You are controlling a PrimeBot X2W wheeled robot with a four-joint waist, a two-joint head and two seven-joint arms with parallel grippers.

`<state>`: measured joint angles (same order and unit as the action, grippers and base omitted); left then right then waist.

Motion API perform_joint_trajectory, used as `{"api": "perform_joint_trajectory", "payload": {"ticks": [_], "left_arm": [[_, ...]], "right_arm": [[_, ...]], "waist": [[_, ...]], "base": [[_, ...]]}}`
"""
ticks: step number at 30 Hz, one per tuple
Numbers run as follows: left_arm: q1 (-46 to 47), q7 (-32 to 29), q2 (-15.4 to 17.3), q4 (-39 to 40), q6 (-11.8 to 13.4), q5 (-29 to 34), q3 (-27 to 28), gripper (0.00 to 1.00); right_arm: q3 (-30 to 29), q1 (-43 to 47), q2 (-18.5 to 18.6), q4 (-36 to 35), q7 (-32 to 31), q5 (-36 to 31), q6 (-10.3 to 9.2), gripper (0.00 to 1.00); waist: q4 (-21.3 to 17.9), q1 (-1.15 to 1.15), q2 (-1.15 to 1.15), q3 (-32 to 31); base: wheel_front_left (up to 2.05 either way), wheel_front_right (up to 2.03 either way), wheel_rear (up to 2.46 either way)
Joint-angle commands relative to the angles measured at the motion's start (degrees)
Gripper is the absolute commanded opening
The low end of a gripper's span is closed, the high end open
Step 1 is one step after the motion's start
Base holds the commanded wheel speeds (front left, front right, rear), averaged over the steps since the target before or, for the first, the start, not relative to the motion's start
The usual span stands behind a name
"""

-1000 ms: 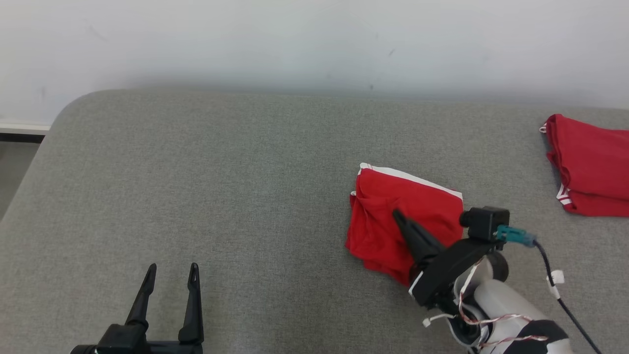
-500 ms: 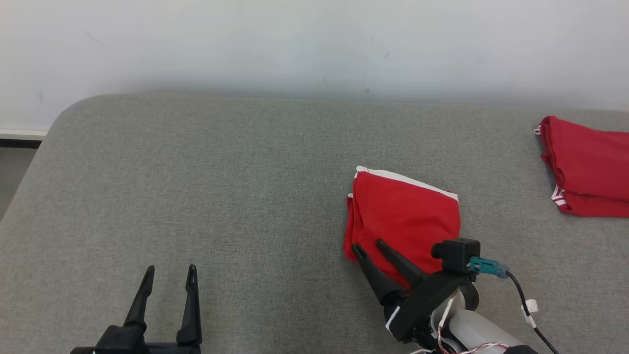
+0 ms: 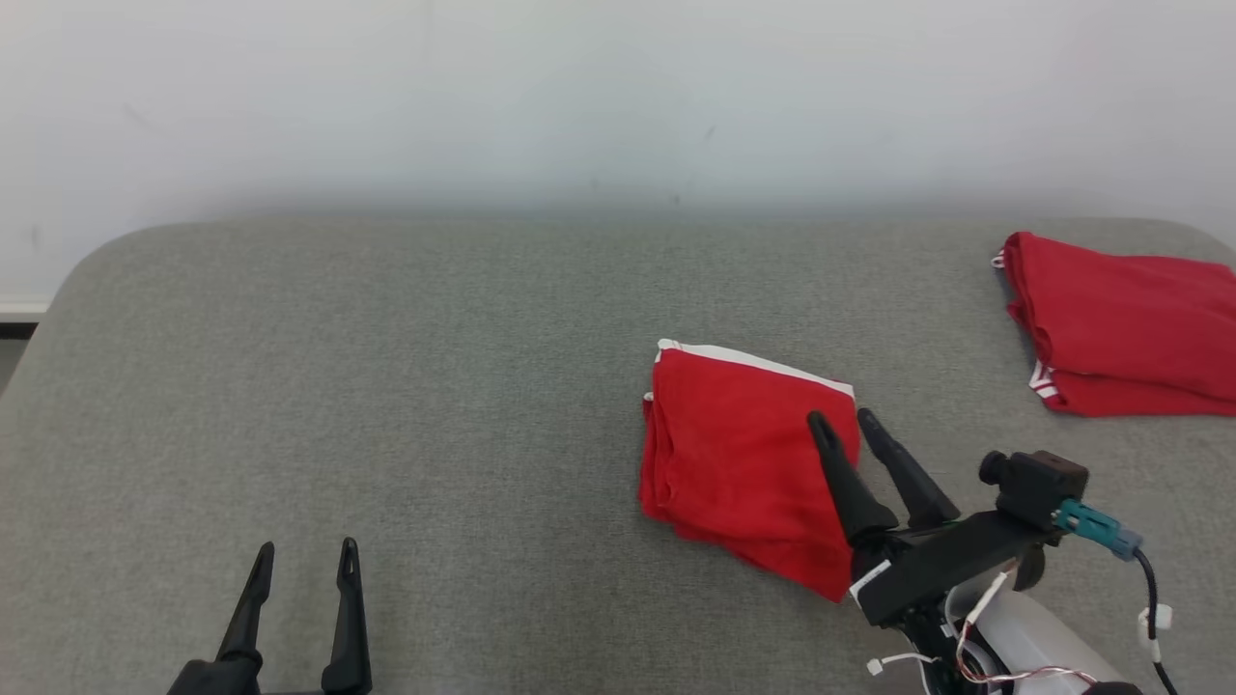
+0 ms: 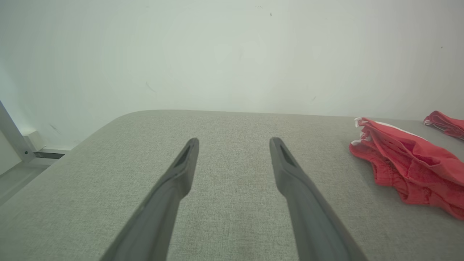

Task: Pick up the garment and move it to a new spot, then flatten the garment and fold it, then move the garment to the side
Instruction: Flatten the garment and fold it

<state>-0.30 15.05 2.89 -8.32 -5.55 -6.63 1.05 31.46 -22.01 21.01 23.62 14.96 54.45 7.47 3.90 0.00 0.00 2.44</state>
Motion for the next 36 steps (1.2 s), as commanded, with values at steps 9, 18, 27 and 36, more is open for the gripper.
{"api": "perform_joint_trajectory", "payload": {"ticks": [9,18,27,36], "left_arm": [[-1.5,0.2,0.0,0.6,-0.4,0.7,1.5,1.00],[-3.2,0.2,0.0,1.5,-0.2,1.0,2.7,1.00],[-4.7,0.2,0.0,2.2,0.1,1.8,3.5,1.00],[-5.3,0.2,0.2,2.0,-0.3,2.8,4.1,1.00]], "right_arm": [[-13.8,9.1,-3.9,-6.4,0.1,-14.1,0.00,1.00],[-21.3,17.0,-7.1,-10.9,0.1,-22.5,0.00,1.00],[-25.8,21.9,-10.5,-14.0,0.1,-30.9,0.00,1.00],[-28.0,24.5,-11.7,-14.8,0.1,-35.4,0.00,1.00]], "waist": [[-3.7,0.00,0.00,-0.9],[-5.3,0.00,0.00,-2.0],[-5.8,0.00,0.00,-2.9],[-5.4,0.00,0.00,-3.3]], "base": [[0.00,0.00,0.00],[0.00,0.00,0.00],[0.00,0.00,0.00],[0.00,0.00,0.00]]}}
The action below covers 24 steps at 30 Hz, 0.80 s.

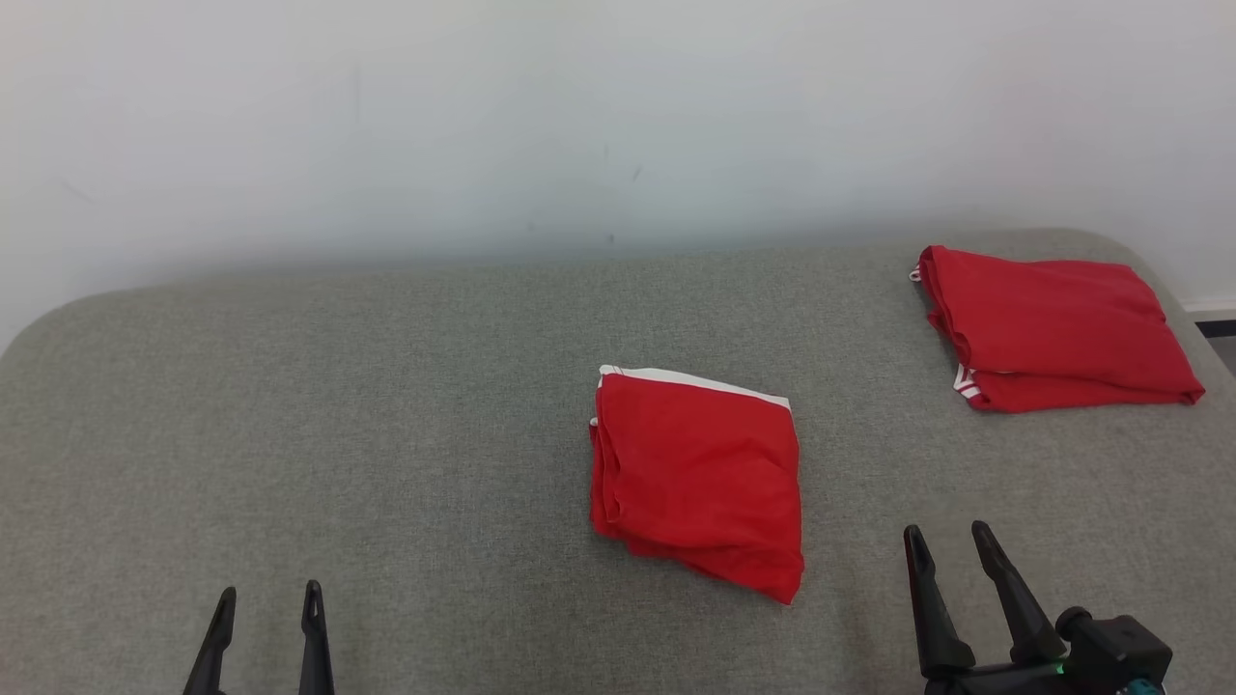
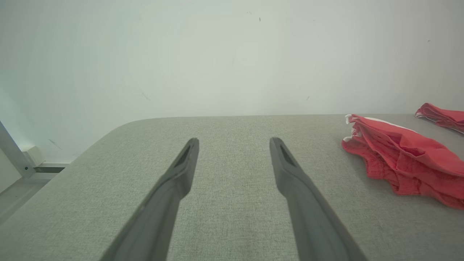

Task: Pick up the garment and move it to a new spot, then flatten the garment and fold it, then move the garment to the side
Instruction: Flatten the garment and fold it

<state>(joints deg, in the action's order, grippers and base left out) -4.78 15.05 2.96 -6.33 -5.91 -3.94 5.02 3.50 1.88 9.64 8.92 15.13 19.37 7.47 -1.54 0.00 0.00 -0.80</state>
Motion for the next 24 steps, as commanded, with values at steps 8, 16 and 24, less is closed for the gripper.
{"api": "perform_joint_trajectory", "payload": {"ticks": [8,16,24], "left_arm": [[-1.5,0.2,0.1,0.5,-0.1,0.8,0.6,1.00],[-2.1,0.2,0.0,1.0,-0.1,1.2,0.7,1.00],[-2.3,0.2,0.0,1.1,-0.3,1.2,0.2,1.00]], "right_arm": [[-1.6,2.0,-1.3,-0.3,0.0,-3.2,0.00,1.00],[-3.4,3.0,-2.2,0.1,0.0,-4.5,0.00,1.00],[-3.5,2.9,-2.5,1.2,0.0,-4.9,0.00,1.00]], "waist": [[0.7,0.00,0.00,-0.2],[1.4,0.00,0.00,-0.2],[1.5,0.00,0.00,-0.1]], "base": [[0.00,0.00,0.00],[0.00,0.00,0.00],[0.00,0.00,0.00]]}}
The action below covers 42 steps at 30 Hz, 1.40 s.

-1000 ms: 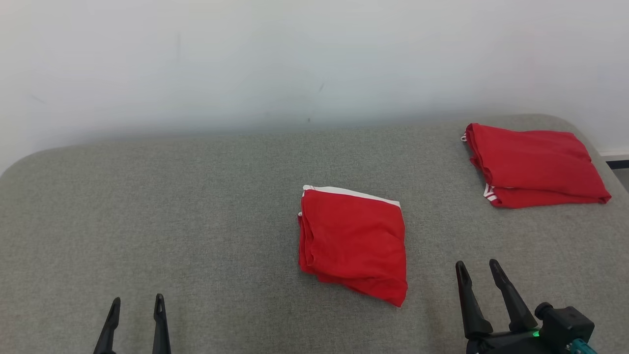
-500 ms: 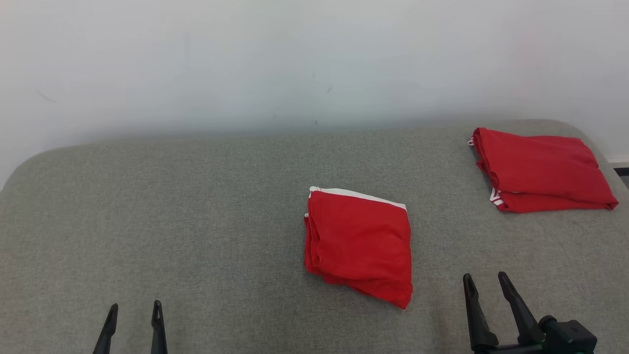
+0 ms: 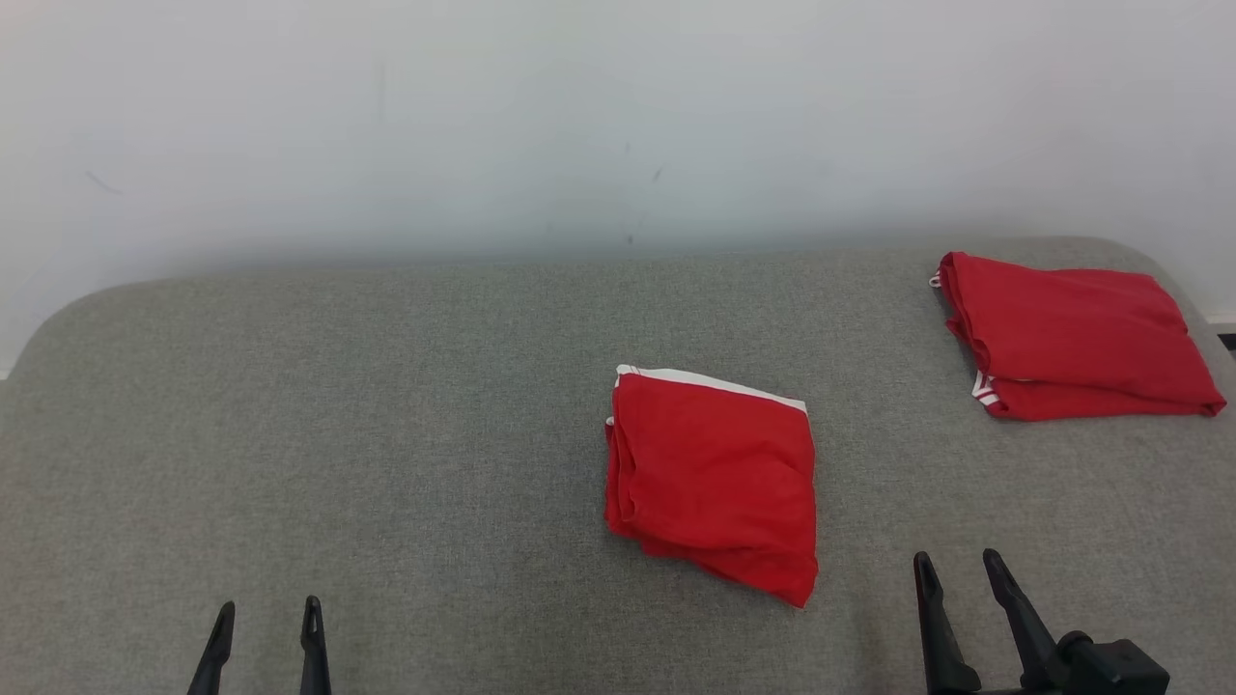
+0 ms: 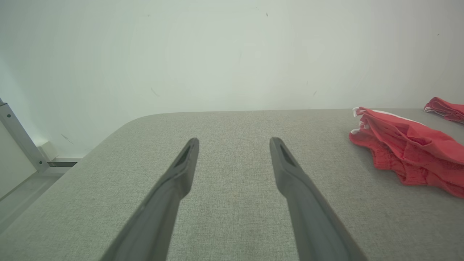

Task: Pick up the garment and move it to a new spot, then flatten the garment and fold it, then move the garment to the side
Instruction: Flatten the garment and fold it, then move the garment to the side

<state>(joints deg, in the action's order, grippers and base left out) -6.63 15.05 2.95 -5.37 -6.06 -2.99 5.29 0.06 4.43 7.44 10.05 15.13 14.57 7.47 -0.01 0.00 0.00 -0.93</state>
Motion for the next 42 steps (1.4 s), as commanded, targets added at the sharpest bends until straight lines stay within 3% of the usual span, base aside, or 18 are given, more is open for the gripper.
{"api": "perform_joint_trajectory", "payload": {"ticks": [1,25,34,42], "left_arm": [[-0.5,0.2,0.0,0.1,-0.1,0.2,-0.1,1.00],[-0.4,0.2,-0.1,-0.2,0.4,0.0,-0.8,1.00],[0.4,0.2,-0.1,-0.6,0.3,-0.3,-1.7,1.00],[1.1,0.2,-0.1,-0.9,0.1,-0.1,-2.2,1.00]], "right_arm": [[0.0,0.3,-0.3,0.2,0.0,-0.1,0.00,1.00],[1.6,-2.9,0.0,3.3,0.0,-0.8,0.00,1.00],[4.3,-12.5,2.2,10.7,-0.4,0.3,0.00,1.00],[4.6,-23.0,2.8,20.2,-4.5,3.6,0.00,1.00]], "waist": [[0.0,0.00,0.00,0.0],[0.8,0.00,0.00,-0.4],[2.7,0.00,0.00,-0.4],[4.3,0.00,0.00,0.6]], "base": [[0.00,0.00,0.00],[0.00,0.00,0.00],[0.00,0.00,0.00],[0.00,0.00,0.00]]}}
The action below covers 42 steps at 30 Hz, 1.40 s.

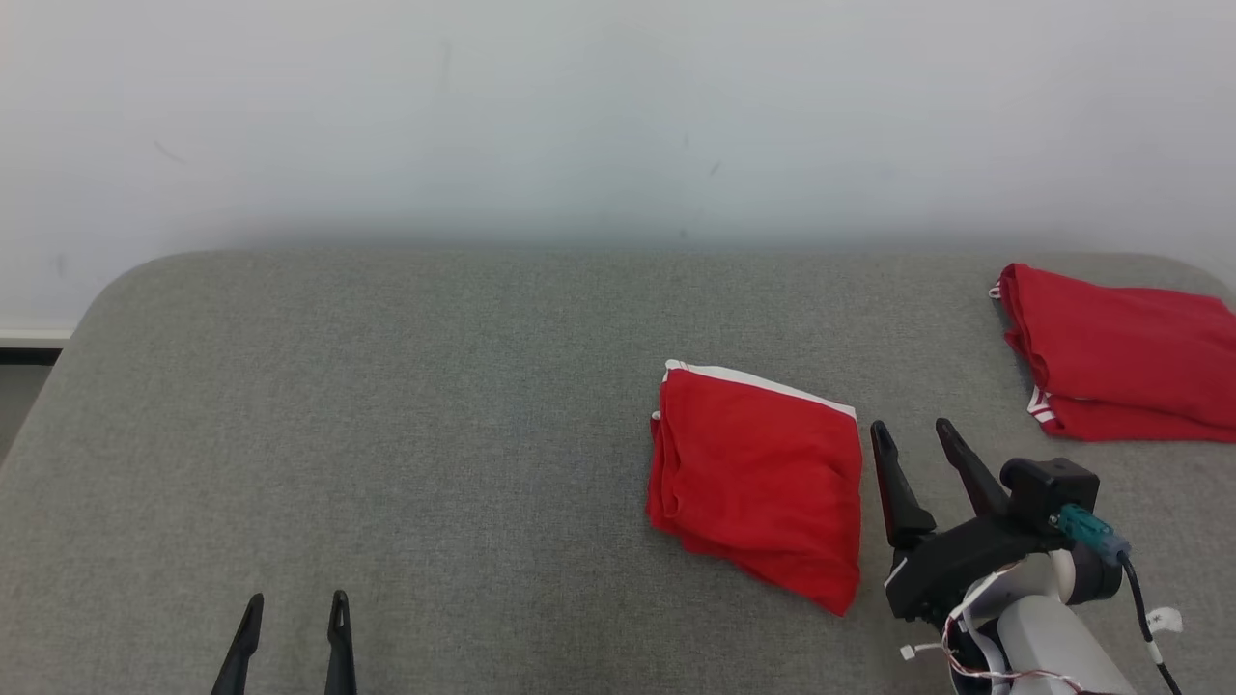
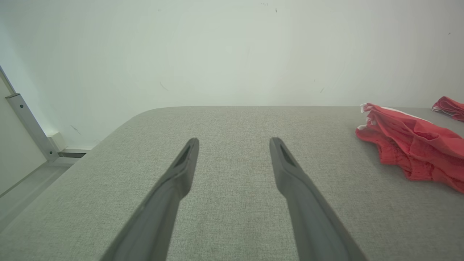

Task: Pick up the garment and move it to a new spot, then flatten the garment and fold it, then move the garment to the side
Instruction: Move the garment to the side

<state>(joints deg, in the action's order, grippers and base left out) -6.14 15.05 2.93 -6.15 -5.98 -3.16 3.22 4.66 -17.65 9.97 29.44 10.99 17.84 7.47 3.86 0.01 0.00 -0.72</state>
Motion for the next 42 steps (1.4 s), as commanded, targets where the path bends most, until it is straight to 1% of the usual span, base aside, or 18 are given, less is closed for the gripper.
{"api": "perform_joint_trajectory", "payload": {"ticks": [1,8,16,17,21,27,29,30,31,36,37,42], "left_arm": [[0.7,0.2,0.0,-0.2,0.0,0.0,-0.2,1.00],[2.3,0.2,-0.1,-0.4,-0.3,-0.1,-0.9,1.00],[4.3,0.2,-0.1,-0.8,-0.4,-0.3,-1.1,1.00],[4.3,0.2,-0.1,-0.8,-0.4,-0.3,-1.1,1.00],[5.2,0.2,-0.1,-1.1,-0.4,-0.2,-1.5,1.00],[5.8,0.2,-0.1,-1.3,-0.5,-0.3,-1.2,1.00],[5.7,0.2,-0.1,-1.4,-0.5,-0.3,-1.0,1.00],[5.7,0.2,-0.1,-1.4,-0.6,-0.3,-1.0,1.00],[5.8,0.2,-0.1,-1.4,-0.6,-0.3,-1.0,1.00],[6.5,0.2,-0.1,-1.4,-0.7,-0.4,-1.0,1.00],[6.6,0.2,-0.1,-1.2,-0.7,-0.4,-1.0,1.00],[7.2,0.2,-0.1,-0.9,-0.9,-0.4,-0.8,1.00]], "right_arm": [[0.2,-2.0,0.2,2.1,-0.5,0.3,0.00,1.00],[0.7,-8.8,0.5,12.9,-2.4,-0.6,0.00,1.00],[0.3,-14.1,-1.0,24.7,-3.1,-0.3,0.00,1.00],[0.3,-14.1,-1.0,24.7,-3.1,-0.3,0.00,1.00],[-0.6,-15.9,-1.9,30.0,-3.0,0.4,0.00,1.00],[1.7,-16.5,-4.0,34.3,-3.7,2.5,0.00,1.00],[2.1,-16.7,-4.0,35.4,-4.0,3.1,0.00,0.35],[2.4,-16.8,-3.7,36.0,-4.0,3.3,0.00,0.14],[2.7,-17.0,-3.6,36.3,-4.0,3.6,0.00,0.00],[4.4,-18.6,-1.2,37.4,-2.7,3.6,-0.11,0.00],[5.9,-19.5,0.1,37.7,-2.2,2.6,-0.14,0.00],[11.0,-22.7,2.7,36.3,-1.8,0.6,-0.12,0.00]], "waist": [[0.7,-0.01,0.00,0.6],[2.0,-0.01,0.00,2.9],[2.8,-0.01,0.00,5.3],[2.8,-0.01,0.00,5.3],[3.2,-0.01,0.00,6.1],[3.1,-0.01,0.00,6.8],[3.0,-0.01,0.00,6.8],[2.9,-0.01,0.00,6.9],[2.9,-0.01,0.00,6.9],[2.6,-0.01,0.00,7.5],[2.5,-0.01,0.00,7.9],[1.7,-0.01,0.00,9.5]], "base": [[0.00,0.00,0.00],[0.00,0.00,0.00],[0.00,0.00,0.00],[0.00,0.00,0.00],[0.00,0.00,0.00],[0.00,0.00,0.00],[0.00,0.00,0.00],[0.00,0.00,0.00],[0.00,0.00,0.00],[0.00,0.00,0.00],[0.00,0.00,0.00],[0.00,0.00,0.00]]}}
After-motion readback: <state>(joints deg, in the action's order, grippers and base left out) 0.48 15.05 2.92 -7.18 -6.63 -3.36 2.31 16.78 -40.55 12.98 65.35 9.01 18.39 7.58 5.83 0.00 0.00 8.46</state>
